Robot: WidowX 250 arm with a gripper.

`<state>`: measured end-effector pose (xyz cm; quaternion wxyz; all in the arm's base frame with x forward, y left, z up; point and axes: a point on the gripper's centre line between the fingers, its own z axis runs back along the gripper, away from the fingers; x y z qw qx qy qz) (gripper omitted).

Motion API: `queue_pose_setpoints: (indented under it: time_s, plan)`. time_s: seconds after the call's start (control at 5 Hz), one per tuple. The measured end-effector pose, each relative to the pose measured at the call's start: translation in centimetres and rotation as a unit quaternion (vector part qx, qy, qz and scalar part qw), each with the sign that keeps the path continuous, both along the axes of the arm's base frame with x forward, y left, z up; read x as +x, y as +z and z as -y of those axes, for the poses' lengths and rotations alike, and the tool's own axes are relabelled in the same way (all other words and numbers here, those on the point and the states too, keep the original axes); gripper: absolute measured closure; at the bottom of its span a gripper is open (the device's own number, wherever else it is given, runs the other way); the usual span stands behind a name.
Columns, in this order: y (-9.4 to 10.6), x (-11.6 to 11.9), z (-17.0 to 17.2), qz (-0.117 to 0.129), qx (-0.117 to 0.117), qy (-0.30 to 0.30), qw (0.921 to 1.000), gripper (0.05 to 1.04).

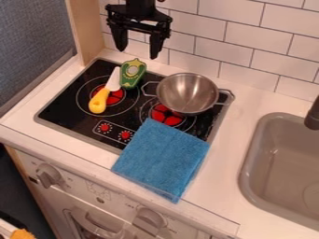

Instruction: Moved the yellow knife and placed on the blue cloth at the bottom right of the cooker

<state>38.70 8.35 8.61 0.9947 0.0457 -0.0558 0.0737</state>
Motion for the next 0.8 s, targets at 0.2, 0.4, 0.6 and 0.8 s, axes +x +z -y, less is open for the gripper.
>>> queue_pose_setpoints:
  time_s: [0.2, 0.4, 0.6, 0.8]
  plan:
    - [-1.8, -0.5, 0.0, -0.024, -0.004, 0.001, 0.9997, 0.082]
    - [-3.2, -1.8, -0.4, -0.043, -0.001, 0.003, 0.9991, 0.082]
    - [-2.5, -3.8, -2.9, -0.036, 0.003, 0.024, 0.9991, 0.082]
    - [-2.7, -5.9, -5.0, -0.038, 0.005, 0.036, 0.9986, 0.082]
